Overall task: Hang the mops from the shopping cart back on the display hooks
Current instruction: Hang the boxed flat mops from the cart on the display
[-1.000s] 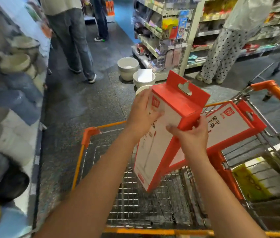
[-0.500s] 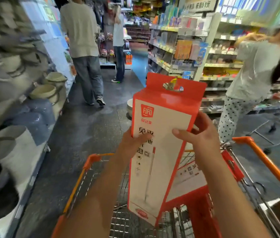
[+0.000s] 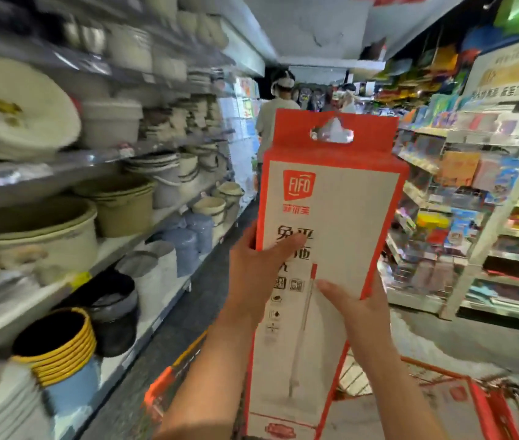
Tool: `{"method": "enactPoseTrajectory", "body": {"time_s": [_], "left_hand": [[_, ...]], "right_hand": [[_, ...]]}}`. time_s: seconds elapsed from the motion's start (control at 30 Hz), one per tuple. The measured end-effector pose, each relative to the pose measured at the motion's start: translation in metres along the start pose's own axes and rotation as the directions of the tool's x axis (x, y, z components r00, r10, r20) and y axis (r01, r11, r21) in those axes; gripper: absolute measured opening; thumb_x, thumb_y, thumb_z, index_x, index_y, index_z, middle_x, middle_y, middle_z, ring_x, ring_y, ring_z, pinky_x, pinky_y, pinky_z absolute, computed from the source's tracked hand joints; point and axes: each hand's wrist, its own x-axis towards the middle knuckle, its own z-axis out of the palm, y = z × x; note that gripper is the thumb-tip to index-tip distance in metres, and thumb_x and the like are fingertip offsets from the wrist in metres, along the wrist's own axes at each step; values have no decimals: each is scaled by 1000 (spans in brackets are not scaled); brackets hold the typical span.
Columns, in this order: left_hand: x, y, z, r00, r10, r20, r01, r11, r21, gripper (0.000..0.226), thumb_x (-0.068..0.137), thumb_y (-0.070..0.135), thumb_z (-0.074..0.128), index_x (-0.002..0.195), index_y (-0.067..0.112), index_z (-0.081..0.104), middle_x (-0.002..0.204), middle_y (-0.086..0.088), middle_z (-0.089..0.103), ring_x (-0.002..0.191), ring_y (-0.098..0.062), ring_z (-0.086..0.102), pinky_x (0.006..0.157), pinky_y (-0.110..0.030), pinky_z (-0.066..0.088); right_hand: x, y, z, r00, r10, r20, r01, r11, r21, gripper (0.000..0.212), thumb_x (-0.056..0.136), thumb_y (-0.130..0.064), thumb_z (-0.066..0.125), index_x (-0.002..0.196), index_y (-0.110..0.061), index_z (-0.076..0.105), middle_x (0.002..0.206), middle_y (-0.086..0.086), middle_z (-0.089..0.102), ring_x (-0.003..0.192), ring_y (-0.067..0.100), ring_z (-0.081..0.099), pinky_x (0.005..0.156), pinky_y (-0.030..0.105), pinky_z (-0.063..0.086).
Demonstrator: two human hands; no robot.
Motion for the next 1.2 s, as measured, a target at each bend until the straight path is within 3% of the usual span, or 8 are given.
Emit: {"method": "enactPoseTrajectory", "body": {"time_s": [0.17, 0.33, 0.43, 0.57, 0.73, 0.83, 0.93, 1.2], "left_hand": [[-28, 48, -24, 991, 100, -87, -97, 995, 37, 16, 83, 12, 69, 98, 18, 67, 90, -5, 76, 81, -24, 73, 72, -39, 59], [-66, 73, -62, 973, 190, -131, -165, 970, 179, 30, 83, 20, 72, 111, 23, 61, 105, -2, 73, 95, -20, 71, 80, -37, 58], [-92, 83, -88, 961, 203, -187, -162, 963, 215, 59, 69, 38, 73, 121, 17, 56, 110, -1, 72, 100, -17, 69, 82, -34, 57], [-128, 106, -115, 919, 277, -280, -214, 948, 237, 52, 71, 31, 69, 120, 15, 59, 105, -2, 73, 94, -16, 71, 70, -24, 56], [-182, 140, -155, 855, 354, -379, -247, 920, 303, 44, 76, 25, 76, 115, 13, 62, 104, -3, 74, 94, -17, 71, 70, -22, 55], [-220, 159, -181, 818, 380, -432, -242, 908, 341, 51, 68, 31, 76, 114, 13, 63, 102, 0, 74, 94, -17, 71, 72, -23, 55], [-261, 180, -206, 779, 408, -476, -234, 894, 382, 41, 70, 30, 68, 109, 17, 65, 99, 3, 75, 92, -15, 71, 72, -23, 55], [-356, 225, -257, 688, 458, -563, -173, 857, 486, 55, 57, 49, 69, 105, 22, 67, 98, 5, 75, 91, -15, 71, 80, -32, 57]], "right_hand": [[-12, -38, 29, 986, -76, 149, 52, 986, 158, 60, 52, -28, 81, 108, -24, 62, 96, -5, 74, 82, 10, 71, 61, 19, 54], [-34, -70, 60, 953, -105, 284, 18, 956, 293, 75, 50, -31, 85, 119, -22, 60, 106, -1, 72, 95, 21, 70, 76, 39, 58], [-56, -85, 83, 919, -128, 372, -1, 945, 326, 67, 50, -20, 88, 111, -26, 62, 101, -3, 74, 92, 20, 71, 82, 46, 57], [-89, -97, 112, 886, -164, 433, -8, 930, 367, 56, 52, -24, 82, 105, -28, 63, 98, -9, 74, 92, 13, 71, 79, 32, 55], [-144, -116, 149, 834, -190, 517, -46, 911, 409, 67, 47, -36, 80, 110, -20, 63, 98, -10, 74, 89, 8, 70, 67, 16, 53], [-186, -126, 169, 797, -188, 574, -91, 902, 423, 62, 58, -22, 78, 117, -15, 61, 100, -9, 74, 92, 11, 70, 68, 17, 53], [-231, -138, 188, 751, -186, 634, -159, 881, 447, 67, 60, -14, 84, 122, -11, 59, 100, -6, 74, 91, 12, 71, 66, 18, 54], [-330, -161, 227, 638, -162, 753, -283, 860, 425, 62, 61, -22, 87, 117, -15, 62, 105, 1, 73, 95, 21, 71, 70, 30, 58]]}}
